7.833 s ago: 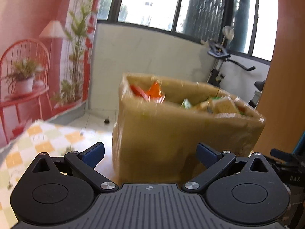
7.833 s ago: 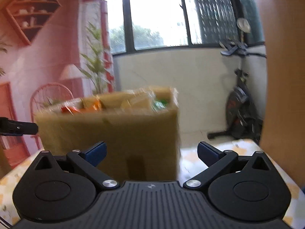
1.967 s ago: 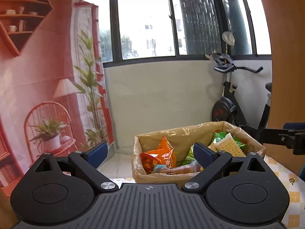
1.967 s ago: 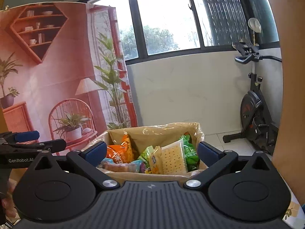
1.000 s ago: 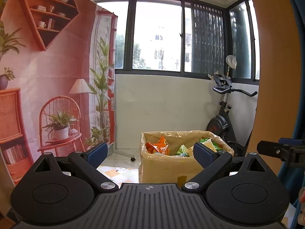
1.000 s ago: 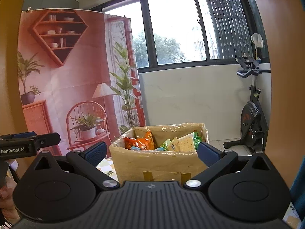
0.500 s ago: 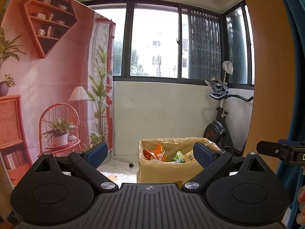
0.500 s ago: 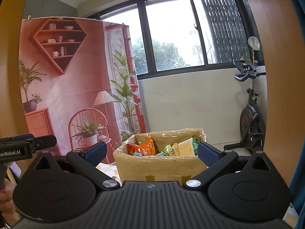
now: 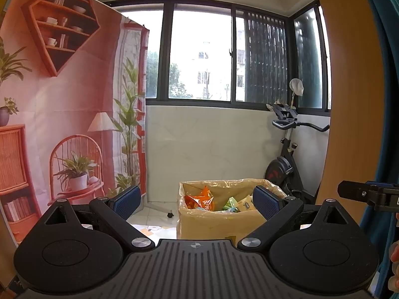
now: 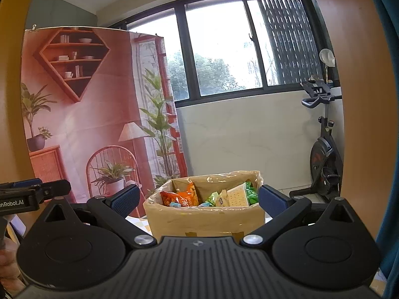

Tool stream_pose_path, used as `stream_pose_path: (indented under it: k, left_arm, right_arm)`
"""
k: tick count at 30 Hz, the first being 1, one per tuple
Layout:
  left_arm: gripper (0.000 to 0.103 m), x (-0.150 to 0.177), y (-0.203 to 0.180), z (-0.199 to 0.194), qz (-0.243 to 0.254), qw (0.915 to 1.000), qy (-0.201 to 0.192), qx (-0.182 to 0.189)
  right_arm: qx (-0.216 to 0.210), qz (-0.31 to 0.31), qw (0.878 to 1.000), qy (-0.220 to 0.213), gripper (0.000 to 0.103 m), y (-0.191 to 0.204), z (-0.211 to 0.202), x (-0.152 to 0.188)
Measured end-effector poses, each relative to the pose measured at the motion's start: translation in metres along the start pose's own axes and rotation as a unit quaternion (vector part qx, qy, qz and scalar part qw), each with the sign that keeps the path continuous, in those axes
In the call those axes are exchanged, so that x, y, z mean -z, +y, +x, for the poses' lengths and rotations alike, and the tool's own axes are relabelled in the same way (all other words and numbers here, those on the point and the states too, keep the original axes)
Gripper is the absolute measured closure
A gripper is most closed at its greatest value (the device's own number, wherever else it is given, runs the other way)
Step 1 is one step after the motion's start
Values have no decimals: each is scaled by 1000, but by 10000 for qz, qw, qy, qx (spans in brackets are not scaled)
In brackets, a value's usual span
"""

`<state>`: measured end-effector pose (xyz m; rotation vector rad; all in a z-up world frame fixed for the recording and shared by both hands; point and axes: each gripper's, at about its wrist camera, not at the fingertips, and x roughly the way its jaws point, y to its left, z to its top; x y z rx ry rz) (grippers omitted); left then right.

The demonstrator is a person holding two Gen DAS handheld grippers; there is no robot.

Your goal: Organize snacks

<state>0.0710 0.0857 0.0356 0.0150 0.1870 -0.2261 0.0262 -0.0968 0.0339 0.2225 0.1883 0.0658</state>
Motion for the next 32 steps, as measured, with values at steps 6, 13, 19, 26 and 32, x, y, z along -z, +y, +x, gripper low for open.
stream_pose_path:
  k: [6,13,19,26,32]
  left_arm:
    - [5,0,0,0,-4,10000,-3,3]
    - [5,-2,2,-1,-54,10000,-28,18]
    - [5,-1,1,-1,-70,10000,-16,18]
    - [5,-1,0,0,-81,10000,13,28]
    - [5,0,1,-2,-62,10000,-22,24]
  right_arm:
    - [21,15,10000,-8,0,-1,-1,-2]
    - [39,-32,10000,1,0,-1,-1,-2]
    - [96,-73,9999,2,0,-3,-3,-1]
    - [149,-81,9998,36,0,-2,-1,0]
    - [156,-101,9998,62,0,0,1,0]
